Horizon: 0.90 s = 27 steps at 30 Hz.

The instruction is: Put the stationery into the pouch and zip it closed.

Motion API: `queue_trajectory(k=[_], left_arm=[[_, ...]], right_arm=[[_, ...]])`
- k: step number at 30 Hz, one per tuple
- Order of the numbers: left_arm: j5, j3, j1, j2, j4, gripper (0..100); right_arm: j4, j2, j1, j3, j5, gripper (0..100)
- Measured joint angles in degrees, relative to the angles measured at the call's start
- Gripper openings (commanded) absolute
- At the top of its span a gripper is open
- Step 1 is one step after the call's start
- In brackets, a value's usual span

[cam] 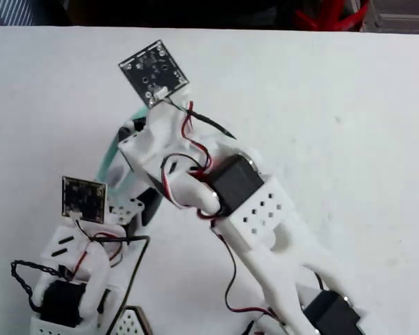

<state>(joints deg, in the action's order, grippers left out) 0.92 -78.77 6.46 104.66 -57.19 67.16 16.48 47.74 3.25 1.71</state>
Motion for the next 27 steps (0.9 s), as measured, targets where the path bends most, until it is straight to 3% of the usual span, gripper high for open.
queue_trajectory(k=[4, 9, 11, 19, 25, 27], left_arm=[[0.0, 0.0, 0.0, 0.0, 0.0, 29], [0.0, 0.0, 0.0, 0.0, 0.0, 29], [0.0, 0.0, 0.0, 0.0, 0.0, 29], [0.0, 0.0, 0.2, 0.0, 0.0, 29], [0.0, 0.0, 0.1, 0.0, 0.0, 29], [0.0, 0.0, 0.1, 0.0, 0.0, 29]], right_arm=[[2.5, -1.0, 0.0, 0.4, 0.0, 3.5], [4.5, 0.0, 0.3, 1.0, -0.3, 26.9], [5.6, 1.2, 0.7, 1.7, -0.4, 31.3], [7.6, 9.1, 0.6, 4.8, -0.3, 18.8], [4.8, 9.7, -4.2, 5.1, -0.3, 1.1], [4.2, 9.7, -4.6, 5.1, -0.3, 2.9]])
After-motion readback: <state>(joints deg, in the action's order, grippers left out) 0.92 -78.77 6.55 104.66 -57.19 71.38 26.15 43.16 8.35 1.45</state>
